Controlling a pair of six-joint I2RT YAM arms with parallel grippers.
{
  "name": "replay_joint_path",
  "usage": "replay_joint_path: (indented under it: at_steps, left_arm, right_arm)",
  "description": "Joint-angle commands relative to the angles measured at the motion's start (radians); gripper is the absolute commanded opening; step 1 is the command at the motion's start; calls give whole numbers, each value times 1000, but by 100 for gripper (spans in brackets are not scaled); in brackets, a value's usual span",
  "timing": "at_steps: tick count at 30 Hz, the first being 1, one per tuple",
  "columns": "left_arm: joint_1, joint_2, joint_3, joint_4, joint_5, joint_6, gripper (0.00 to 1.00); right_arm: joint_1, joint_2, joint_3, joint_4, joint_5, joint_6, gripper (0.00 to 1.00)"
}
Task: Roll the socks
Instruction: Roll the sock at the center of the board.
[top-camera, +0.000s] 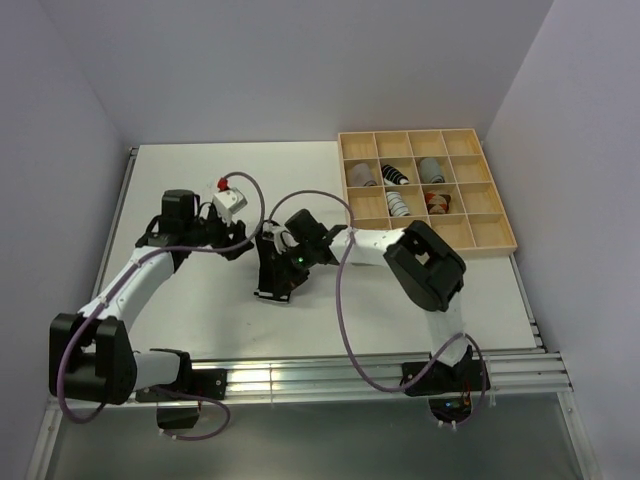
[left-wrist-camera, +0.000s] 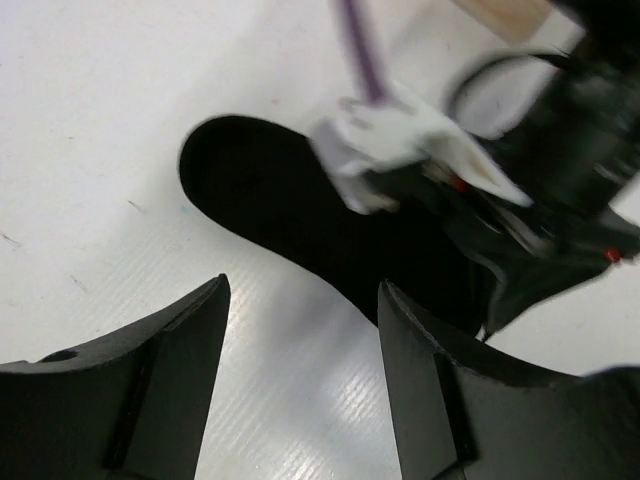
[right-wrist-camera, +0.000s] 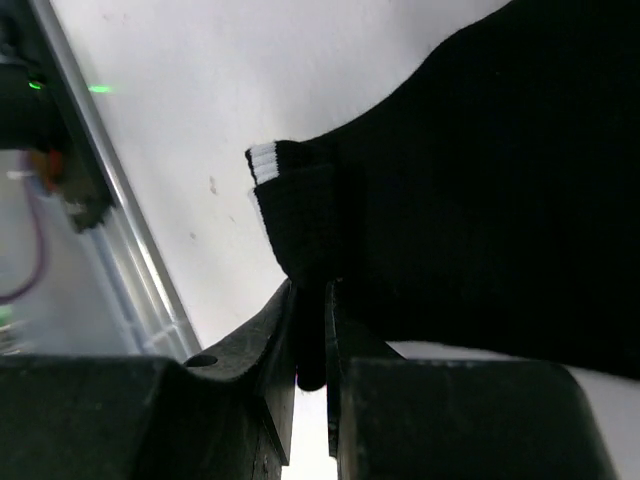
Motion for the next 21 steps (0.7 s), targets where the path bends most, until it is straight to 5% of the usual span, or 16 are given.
replay_joint_path:
  at_steps: [1, 8, 21]
  left_arm:
    - [-30, -75, -86, 65, -21, 122, 66]
    - [-189, -176, -221, 47, -58, 317, 75]
    - [-327, -72, -267, 34, -91, 404, 83]
  right_arm:
    - [-28, 85, 95, -117, -203, 70, 4]
    - [-87, 171, 155, -125, -312, 154, 5]
    - [-126, 202, 149, -137, -334, 171, 4]
